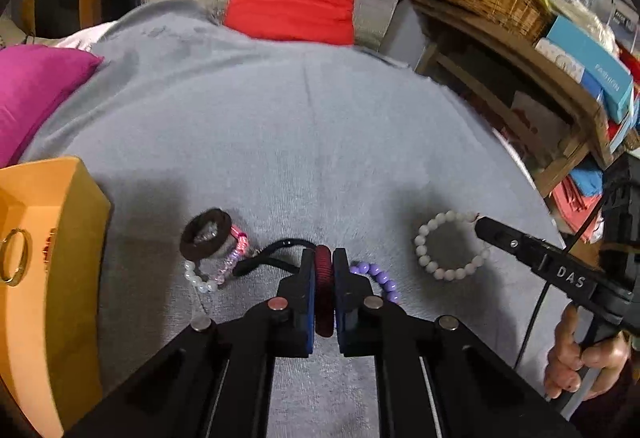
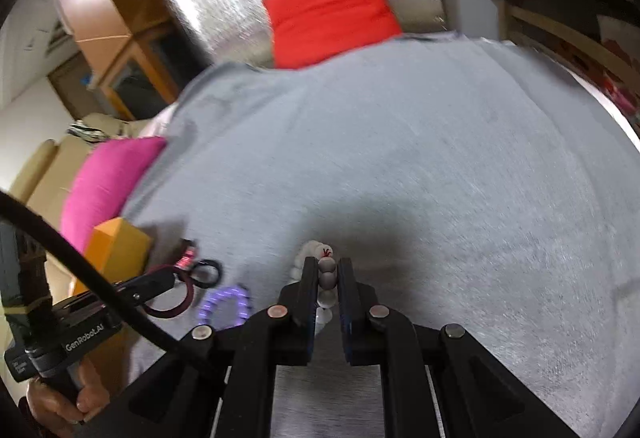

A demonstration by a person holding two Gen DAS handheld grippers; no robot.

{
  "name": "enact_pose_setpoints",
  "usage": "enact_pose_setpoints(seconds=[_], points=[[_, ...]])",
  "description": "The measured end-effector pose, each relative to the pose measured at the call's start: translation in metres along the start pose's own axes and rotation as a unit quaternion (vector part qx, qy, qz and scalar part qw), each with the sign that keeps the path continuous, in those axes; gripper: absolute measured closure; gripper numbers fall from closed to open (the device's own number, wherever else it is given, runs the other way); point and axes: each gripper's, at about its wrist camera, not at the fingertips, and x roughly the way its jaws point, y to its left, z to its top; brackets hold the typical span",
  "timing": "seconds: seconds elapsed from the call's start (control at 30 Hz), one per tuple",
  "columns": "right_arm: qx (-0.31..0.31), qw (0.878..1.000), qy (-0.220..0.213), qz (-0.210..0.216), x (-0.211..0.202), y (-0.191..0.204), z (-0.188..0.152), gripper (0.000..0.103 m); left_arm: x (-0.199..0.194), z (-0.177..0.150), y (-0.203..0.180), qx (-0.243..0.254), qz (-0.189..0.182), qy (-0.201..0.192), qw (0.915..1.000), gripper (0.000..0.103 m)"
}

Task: Organize jewelry
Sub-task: 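Carry both items into the orange box and open both tools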

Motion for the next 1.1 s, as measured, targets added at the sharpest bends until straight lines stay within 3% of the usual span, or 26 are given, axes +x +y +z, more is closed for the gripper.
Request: enact_pose_setpoints(seconds=[0.37, 0.63, 0.8, 1.1], points=[[-0.017, 0.998, -0.026, 0.047, -0.014, 0.030, 0.001, 0.092, -0.075, -0.003, 0.021, -0.043, 0.001, -0.062, 0.9971, 0.095], [-0.032, 0.995, -0.037, 0.092, -0.032, 0.070, -0.009, 0.092, -0.124, -0.013, 0.080, -0.099, 0.034, -0.096, 0.9899, 0.095], [-0.054, 0.991, -0.029, 0.122, -0.035, 0.117, -0.016, 0.092, -0.134, -0.031, 0.144, -0.162, 0.080, -0.083, 0.9800, 0.095], [-0.123, 0.972, 0.005, 0.202, -0.014, 0.250, -0.024, 0.092, -0.126, -0.051, 0.219, -0.237, 0.119, -0.052, 0.9629, 0.095]])
